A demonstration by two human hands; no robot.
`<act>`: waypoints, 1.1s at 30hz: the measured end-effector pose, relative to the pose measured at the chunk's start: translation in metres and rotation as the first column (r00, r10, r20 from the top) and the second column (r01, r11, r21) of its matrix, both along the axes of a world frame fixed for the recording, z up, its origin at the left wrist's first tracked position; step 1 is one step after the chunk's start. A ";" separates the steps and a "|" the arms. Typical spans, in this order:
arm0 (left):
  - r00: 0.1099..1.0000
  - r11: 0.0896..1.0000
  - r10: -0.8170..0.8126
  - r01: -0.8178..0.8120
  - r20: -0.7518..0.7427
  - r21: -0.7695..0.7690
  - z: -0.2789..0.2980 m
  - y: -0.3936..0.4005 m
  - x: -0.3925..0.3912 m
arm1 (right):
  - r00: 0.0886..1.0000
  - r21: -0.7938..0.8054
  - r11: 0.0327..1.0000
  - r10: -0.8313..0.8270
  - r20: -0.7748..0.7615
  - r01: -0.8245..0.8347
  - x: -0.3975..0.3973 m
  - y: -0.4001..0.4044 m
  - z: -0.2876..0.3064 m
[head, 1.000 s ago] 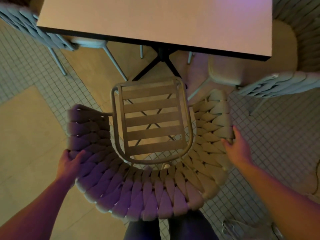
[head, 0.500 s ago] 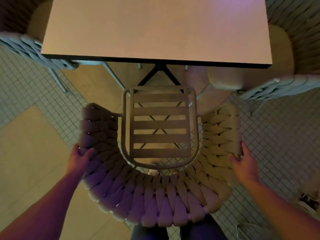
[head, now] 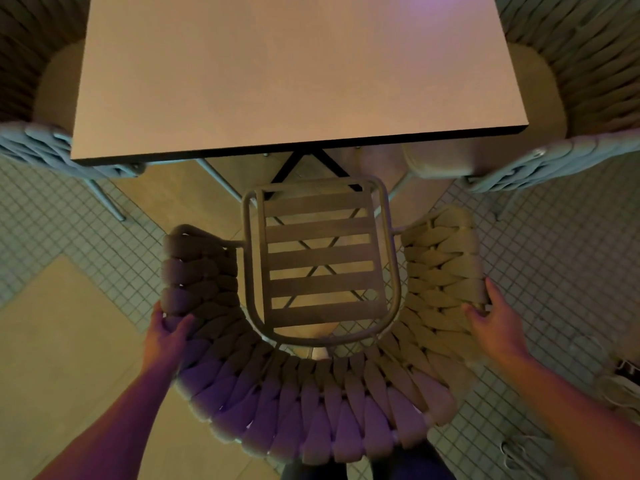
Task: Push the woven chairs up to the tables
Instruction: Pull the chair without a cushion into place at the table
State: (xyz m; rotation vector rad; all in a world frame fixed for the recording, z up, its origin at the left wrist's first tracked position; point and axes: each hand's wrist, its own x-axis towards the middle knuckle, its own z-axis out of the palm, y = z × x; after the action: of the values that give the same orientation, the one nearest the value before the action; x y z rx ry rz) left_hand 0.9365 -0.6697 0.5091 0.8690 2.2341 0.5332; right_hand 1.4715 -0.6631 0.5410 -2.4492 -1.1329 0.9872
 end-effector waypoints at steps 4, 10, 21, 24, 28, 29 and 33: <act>1.000 1.000 0.006 -0.006 0.014 0.010 -0.002 0.007 0.003 | 1.000 -0.007 1.000 0.008 -0.009 -0.009 0.002 0.010 0.000; 0.999 0.999 0.033 -0.033 0.014 -0.016 -0.006 0.012 0.001 | 1.000 0.004 1.000 0.028 -0.006 -0.028 0.004 0.014 0.000; 0.999 0.998 0.049 -0.048 0.012 -0.027 -0.006 0.017 0.000 | 0.999 0.011 0.999 0.038 0.034 -0.039 0.001 0.015 -0.001; 0.999 0.999 0.036 -0.036 0.020 -0.013 -0.006 0.018 -0.003 | 0.998 0.009 0.999 0.044 0.054 -0.045 -0.001 0.015 -0.001; 1.000 1.000 0.030 -0.030 0.002 -0.009 -0.007 0.022 -0.009 | 0.998 0.013 1.000 0.028 0.061 -0.029 -0.006 0.013 -0.003; 1.000 0.999 0.029 -0.029 0.003 -0.012 -0.007 0.023 -0.010 | 0.998 0.013 1.000 0.027 0.064 -0.028 -0.007 0.013 -0.003; 1.000 1.000 0.020 -0.021 -0.018 -0.022 -0.007 0.023 -0.011 | 0.998 0.012 1.000 0.017 0.063 -0.017 -0.009 0.014 -0.004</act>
State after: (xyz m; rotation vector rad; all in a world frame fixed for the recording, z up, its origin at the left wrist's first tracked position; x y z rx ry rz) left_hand 0.9254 -0.6468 0.5019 0.8437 2.2633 0.5114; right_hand 1.4623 -0.6494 0.5371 -2.4806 -1.1781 0.9106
